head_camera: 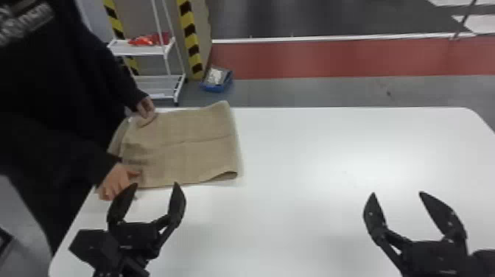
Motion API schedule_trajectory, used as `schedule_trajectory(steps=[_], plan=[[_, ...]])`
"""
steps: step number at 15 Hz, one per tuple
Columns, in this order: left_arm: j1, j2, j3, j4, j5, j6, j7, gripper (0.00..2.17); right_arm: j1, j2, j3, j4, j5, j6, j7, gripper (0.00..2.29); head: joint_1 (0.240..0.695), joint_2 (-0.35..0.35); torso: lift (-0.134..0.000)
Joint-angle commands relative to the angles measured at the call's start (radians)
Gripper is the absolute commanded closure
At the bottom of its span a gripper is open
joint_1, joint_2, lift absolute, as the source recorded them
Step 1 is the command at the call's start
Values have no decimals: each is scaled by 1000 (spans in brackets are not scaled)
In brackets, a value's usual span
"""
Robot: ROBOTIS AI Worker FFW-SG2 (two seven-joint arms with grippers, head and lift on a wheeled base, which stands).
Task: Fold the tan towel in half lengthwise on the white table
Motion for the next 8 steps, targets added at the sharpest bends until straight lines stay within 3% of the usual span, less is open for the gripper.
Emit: schedule_trajectory(steps=[1,8], plan=[[0,0,0,-2,-1,0,0,66,2,0,0,-3,-4,0,0,130,695,85,-98],[3,0,0,-3,-1,-3,0,63,0,0,0,-1,-5,0,0,130,695,84,-98]])
